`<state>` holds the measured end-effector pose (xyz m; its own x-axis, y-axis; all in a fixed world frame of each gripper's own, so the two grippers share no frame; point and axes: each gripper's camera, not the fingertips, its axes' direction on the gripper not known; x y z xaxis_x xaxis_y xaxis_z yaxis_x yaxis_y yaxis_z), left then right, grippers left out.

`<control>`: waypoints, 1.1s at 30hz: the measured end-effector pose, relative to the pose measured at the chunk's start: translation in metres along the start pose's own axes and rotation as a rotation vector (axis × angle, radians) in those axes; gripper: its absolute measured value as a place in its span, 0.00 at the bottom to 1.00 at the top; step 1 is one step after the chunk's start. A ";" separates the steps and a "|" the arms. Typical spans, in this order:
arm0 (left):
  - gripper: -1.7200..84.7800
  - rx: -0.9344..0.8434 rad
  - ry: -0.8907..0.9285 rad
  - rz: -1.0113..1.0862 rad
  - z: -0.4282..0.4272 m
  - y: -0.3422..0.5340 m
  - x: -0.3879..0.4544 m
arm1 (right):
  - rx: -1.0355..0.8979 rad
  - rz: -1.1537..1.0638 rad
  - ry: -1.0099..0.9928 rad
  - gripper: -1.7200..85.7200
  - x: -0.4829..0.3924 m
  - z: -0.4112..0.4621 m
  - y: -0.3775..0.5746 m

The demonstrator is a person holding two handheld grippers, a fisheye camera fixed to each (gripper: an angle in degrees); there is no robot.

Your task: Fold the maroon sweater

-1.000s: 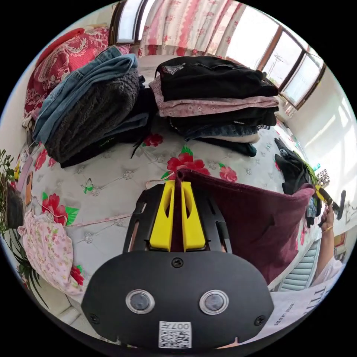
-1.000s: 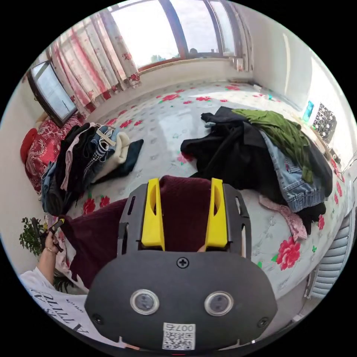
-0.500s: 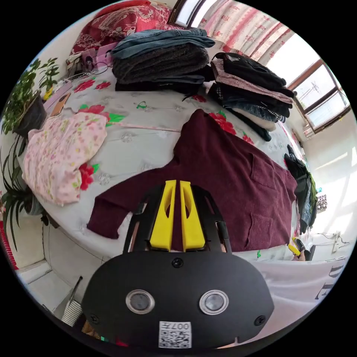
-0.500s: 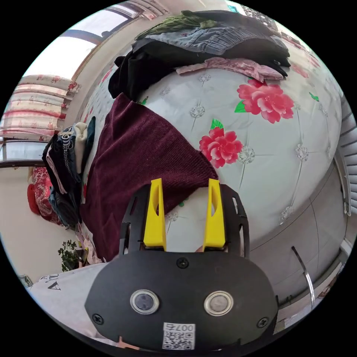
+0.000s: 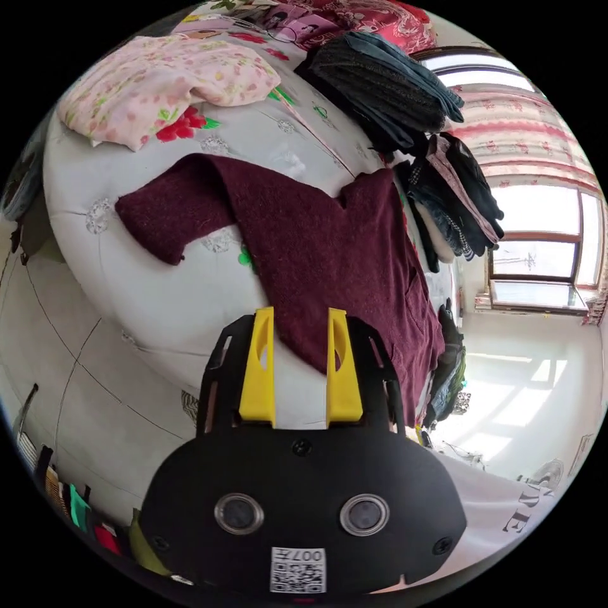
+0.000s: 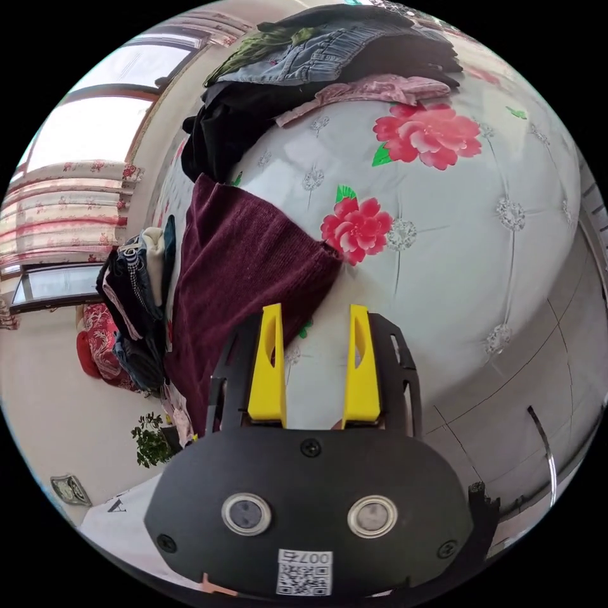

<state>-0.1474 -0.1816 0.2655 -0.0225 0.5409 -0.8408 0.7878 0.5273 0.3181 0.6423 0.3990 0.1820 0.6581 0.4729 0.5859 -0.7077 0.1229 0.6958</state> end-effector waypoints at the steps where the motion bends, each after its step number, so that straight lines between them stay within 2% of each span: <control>1: 0.13 0.011 -0.028 0.019 -0.001 0.000 0.004 | 0.022 0.008 -0.033 0.14 0.006 0.000 0.004; 3: 0.10 0.024 -0.103 0.080 -0.003 -0.003 0.019 | 0.047 -0.012 -0.083 0.12 0.010 0.000 0.005; 5: 0.08 0.028 -0.081 0.095 -0.003 -0.006 0.026 | -0.005 0.007 -0.227 0.10 0.016 0.018 -0.008; 7: 0.06 -0.040 0.036 0.074 -0.002 -0.020 0.026 | -0.003 0.048 -0.293 0.08 0.018 0.026 -0.017; 9: 0.04 0.038 0.232 0.042 -0.034 -0.043 0.036 | -0.028 0.092 -0.407 0.06 0.012 0.032 -0.029; 10: 0.03 0.066 0.259 0.058 -0.047 -0.050 0.044 | 0.014 0.073 -0.496 0.04 -0.003 0.023 -0.038; 11: 0.03 0.097 0.286 0.127 -0.073 -0.065 0.066 | 0.034 0.010 -0.567 0.03 -0.026 0.011 -0.048; 14: 0.02 0.153 0.277 0.343 -0.148 -0.086 0.134 | 0.061 -0.221 -0.621 0.02 -0.105 -0.040 -0.067; 19: 0.02 0.221 0.255 0.574 -0.248 -0.052 0.193 | 0.199 -0.556 -0.699 0.02 -0.174 -0.143 -0.033; 24: 0.03 0.092 0.180 0.575 -0.236 0.017 0.164 | 0.239 -0.604 -0.411 0.02 -0.134 -0.160 0.021; 30: 0.07 -0.198 0.140 0.401 -0.132 0.073 0.095 | 0.134 -0.203 -0.118 0.03 0.016 -0.062 0.063; 33: 0.09 -0.215 0.109 0.281 -0.118 0.083 0.060 | 0.140 -0.077 0.043 0.04 0.054 -0.025 0.092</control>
<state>-0.1559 -0.0279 0.2933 0.1018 0.7445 -0.6599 0.6255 0.4679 0.6244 0.6061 0.4578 0.2669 0.6951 0.5043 0.5124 -0.6110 0.0386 0.7907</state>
